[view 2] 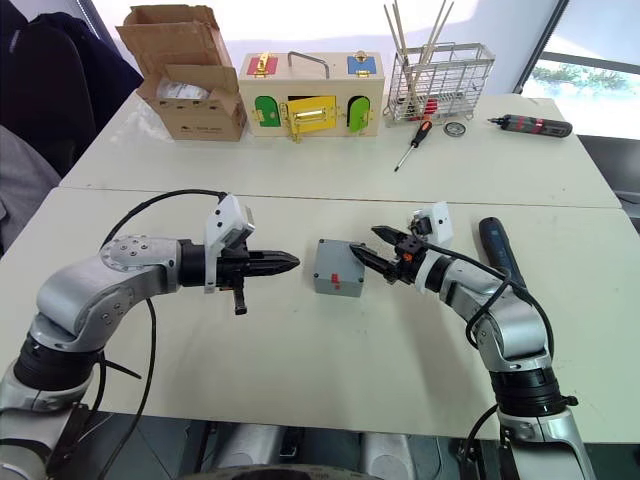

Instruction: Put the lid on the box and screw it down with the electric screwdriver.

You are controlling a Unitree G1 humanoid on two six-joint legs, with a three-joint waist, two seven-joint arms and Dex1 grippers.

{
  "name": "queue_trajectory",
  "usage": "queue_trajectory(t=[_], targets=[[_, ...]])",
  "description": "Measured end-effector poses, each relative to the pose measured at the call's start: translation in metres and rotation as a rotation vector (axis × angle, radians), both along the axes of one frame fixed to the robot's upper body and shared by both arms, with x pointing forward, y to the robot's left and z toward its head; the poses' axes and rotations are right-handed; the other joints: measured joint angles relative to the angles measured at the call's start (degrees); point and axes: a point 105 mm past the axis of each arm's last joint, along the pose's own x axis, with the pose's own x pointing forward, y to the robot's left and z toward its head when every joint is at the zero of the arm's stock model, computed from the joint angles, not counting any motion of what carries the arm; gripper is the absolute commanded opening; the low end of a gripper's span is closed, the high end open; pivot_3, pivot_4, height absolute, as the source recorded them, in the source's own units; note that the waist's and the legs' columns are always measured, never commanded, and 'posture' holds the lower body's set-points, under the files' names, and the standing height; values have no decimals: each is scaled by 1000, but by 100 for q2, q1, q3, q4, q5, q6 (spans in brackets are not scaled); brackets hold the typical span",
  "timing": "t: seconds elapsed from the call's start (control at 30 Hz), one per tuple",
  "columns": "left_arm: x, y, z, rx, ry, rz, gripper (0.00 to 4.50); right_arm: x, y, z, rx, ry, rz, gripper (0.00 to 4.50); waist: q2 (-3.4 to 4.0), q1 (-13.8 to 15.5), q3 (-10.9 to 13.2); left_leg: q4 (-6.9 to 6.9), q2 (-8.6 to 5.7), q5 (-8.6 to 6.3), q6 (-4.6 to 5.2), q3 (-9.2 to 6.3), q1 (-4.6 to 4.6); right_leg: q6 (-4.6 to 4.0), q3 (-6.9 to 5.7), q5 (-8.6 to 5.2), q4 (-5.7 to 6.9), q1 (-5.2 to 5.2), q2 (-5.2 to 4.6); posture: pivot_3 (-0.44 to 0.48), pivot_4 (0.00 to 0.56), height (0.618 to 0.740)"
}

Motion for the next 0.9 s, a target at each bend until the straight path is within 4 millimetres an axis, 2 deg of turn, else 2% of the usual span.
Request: queue_trajectory(t=[0.1, 0.2, 0.27, 0.33, 0.43, 0.47, 0.57, 0.6, 0.67, 0.73, 0.9], targets=[[-1, -4, 1, -21, 0, -8, 0, 8, -14, 18, 23, -34, -76, 4192, 0, 7, 0, 0, 0, 1, -1, 0, -1, 0, 0, 0, 0, 0, -1, 0, 150, 735], [-1, -9, 4, -60, -2, -13, 0, 19, -38, 56, 99, -111, -197, 4192, 0, 15, 0, 0, 0, 1, -2, 0, -2, 0, 0, 0, 0, -1, -1, 0, 150, 735], [0, -17, 11, -107, -21, -25, 0, 25, -60, 89, 197, -132, -298, 4192, 0, 29, 0, 0, 0, 3, -4, 0, -5, 0, 1, 0, -2, -3, -3, 0, 150, 735], [-1, -21, 18, -134, -29, -40, 0, 23, -78, 116, 227, -149, -349, 4192, 0, 37, 0, 0, 0, 2, -5, -4, -6, 0, -1, 0, -2, -2, -3, 0, 150, 735], [-10, -26, 25, -168, -1, -109, 0, 12, -99, 136, 129, -122, -366, 4192, 2, 25, 1, -5, 0, 0, 0, 1, -10, -1, -1, 0, -12, -4, -4, 0, 150, 735], [-16, -30, 25, -166, 4, -145, 0, 8, -107, 137, 35, -109, -372, 4352, 8, 26, 5, -5, -1, -3, 6, 9, -12, -1, 2, 0, -19, -4, -5, 0, 150, 735], [-30, -38, 21, -138, 20, -241, 0, -4, -135, 127, -243, -5, -408, 4352, 10, 12, 5, -2, 3, -23, 43, 16, -9, 0, 0, 0, -49, 14, -2, 0, 150, 735], [-33, -40, 20, -124, 18, -265, 0, -9, -143, 119, -309, 68, -417, 4352, 10, 6, 5, 0, 4, -24, 46, 17, -9, 0, 0, 0, -52, 17, -2, 0, 150, 735], [-37, -42, 18, -75, -24, -302, 0, -31, -172, 89, -478, 337, -459, 4352, 10, 15, 5, 1, 7, -26, 51, 17, -8, -1, -1, 1, -62, 22, -2, 0, 150, 735], [-37, -43, 17, -50, -52, -311, 0, -47, -188, 72, -529, 511, -475, 4352, 12, 7, 4, 1, 6, -29, 56, 24, -8, -1, 2, 1, -66, 22, -5, 0, 150, 735], [-45, -45, 9, 9, -79, -383, 0, -64, -194, 45, -475, 765, -435, 4352, 20, -115, 6, -3, 8, -31, 59, 28, -8, -1, 6, 1, -72, 19, -6, 0, 150, 735]])
